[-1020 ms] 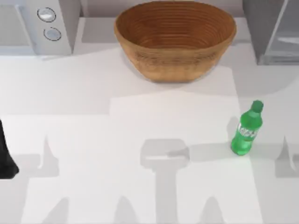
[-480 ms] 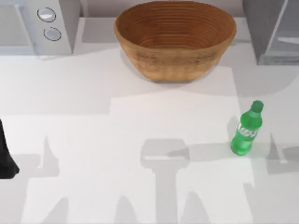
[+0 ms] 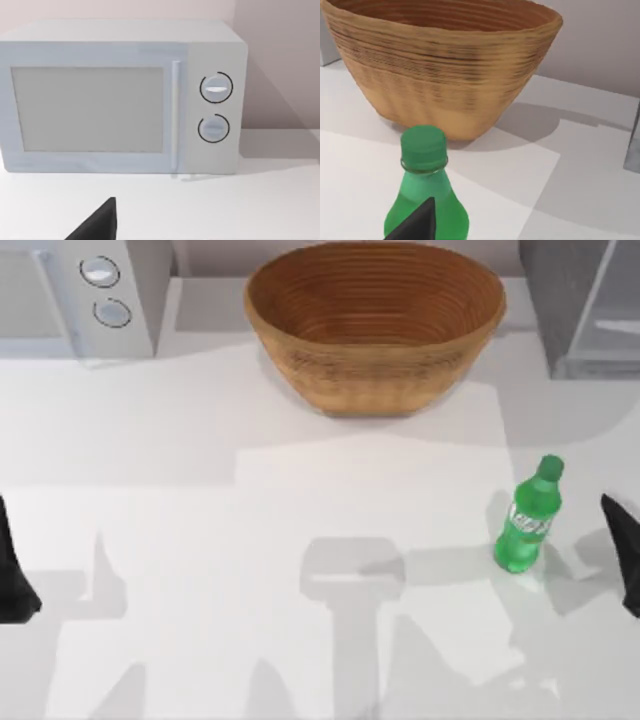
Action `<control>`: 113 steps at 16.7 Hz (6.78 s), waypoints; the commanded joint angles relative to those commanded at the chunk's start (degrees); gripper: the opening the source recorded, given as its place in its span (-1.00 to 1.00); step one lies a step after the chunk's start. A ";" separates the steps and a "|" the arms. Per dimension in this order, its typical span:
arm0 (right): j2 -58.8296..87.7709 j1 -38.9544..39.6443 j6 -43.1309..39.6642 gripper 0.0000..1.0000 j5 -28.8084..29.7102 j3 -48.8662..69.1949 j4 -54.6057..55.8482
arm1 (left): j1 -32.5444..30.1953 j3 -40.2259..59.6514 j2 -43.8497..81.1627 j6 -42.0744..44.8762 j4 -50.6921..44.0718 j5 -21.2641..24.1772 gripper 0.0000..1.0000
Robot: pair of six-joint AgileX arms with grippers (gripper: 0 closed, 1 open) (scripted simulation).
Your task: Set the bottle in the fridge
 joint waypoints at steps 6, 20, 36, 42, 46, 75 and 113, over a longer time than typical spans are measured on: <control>31.47 -0.66 -3.14 1.00 -12.07 1.40 24.59 | 0.00 0.00 0.00 0.00 0.00 0.00 1.00; 47.51 1.37 -4.09 1.00 -16.27 3.96 36.33 | 0.00 0.00 0.00 0.00 0.00 0.00 1.00; 54.61 10.32 -1.28 0.10 -7.47 12.47 36.58 | 0.00 0.00 0.00 0.00 0.00 0.00 1.00; 54.61 10.32 -1.28 -0.79 -7.47 12.47 36.58 | 0.00 0.00 0.00 0.00 0.00 0.00 1.00; 54.61 10.32 -1.28 -0.98 -7.47 12.47 36.58 | 0.00 0.00 0.00 0.00 0.00 0.00 1.00; 28.47 -14.74 -11.78 -0.98 -30.19 15.00 0.43 | 0.00 0.00 0.00 0.00 0.00 0.00 1.00; -44.50 -1.87 5.67 -0.98 23.20 7.73 -38.67 | 0.00 0.00 0.00 0.00 0.00 0.00 1.00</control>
